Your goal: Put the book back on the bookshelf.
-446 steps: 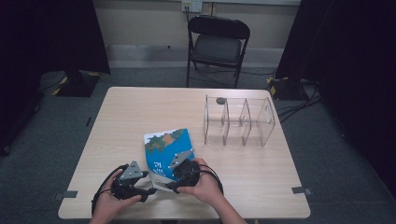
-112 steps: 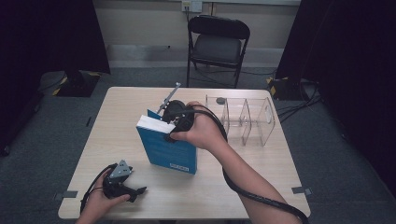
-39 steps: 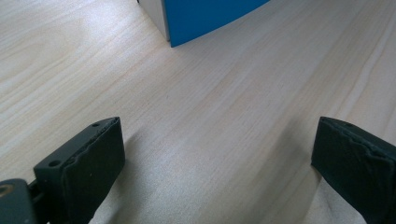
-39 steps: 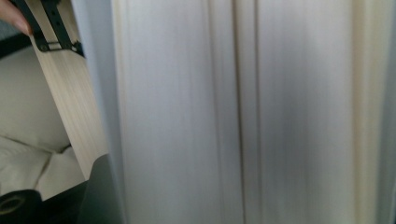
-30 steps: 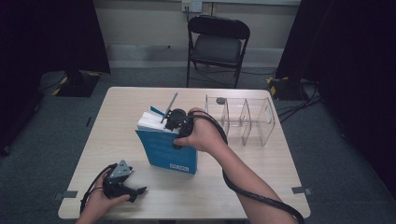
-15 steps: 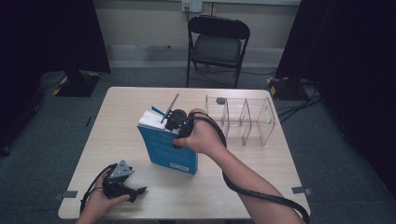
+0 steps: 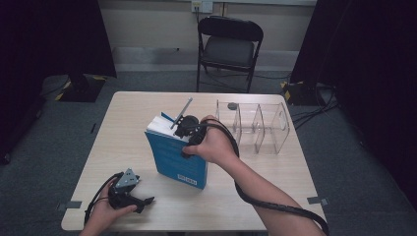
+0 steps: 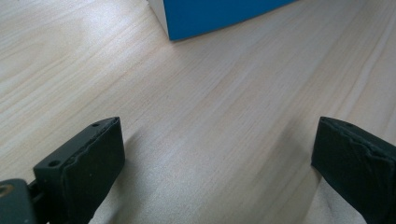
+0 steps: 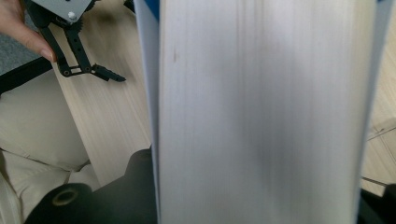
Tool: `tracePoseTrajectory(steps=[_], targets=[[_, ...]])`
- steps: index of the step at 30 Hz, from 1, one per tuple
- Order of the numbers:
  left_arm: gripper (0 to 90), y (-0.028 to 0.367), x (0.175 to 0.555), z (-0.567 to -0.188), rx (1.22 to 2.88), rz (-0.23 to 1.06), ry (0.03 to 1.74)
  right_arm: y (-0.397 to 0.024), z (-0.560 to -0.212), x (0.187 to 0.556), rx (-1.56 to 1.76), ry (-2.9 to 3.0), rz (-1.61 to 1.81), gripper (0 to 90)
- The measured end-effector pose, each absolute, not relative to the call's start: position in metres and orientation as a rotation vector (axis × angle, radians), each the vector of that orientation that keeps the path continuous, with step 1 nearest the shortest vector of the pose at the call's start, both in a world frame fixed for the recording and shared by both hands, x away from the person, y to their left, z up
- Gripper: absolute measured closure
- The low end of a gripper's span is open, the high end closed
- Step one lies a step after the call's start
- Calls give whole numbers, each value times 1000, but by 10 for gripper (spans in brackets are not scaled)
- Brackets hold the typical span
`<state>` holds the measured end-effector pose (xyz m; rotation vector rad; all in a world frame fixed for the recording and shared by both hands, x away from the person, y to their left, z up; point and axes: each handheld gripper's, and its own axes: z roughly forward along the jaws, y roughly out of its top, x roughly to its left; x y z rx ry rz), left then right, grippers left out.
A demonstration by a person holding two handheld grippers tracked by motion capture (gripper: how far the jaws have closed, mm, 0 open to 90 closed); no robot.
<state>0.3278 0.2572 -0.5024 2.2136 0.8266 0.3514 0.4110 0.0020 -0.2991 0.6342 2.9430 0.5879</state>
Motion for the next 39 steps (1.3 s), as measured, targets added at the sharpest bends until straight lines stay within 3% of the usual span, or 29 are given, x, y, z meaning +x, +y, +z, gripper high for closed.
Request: tracePoseTrajectory(steps=[39], targets=[[0,256,328,-503,2220,337,819,-61,-279,400,753,2911,547,615]])
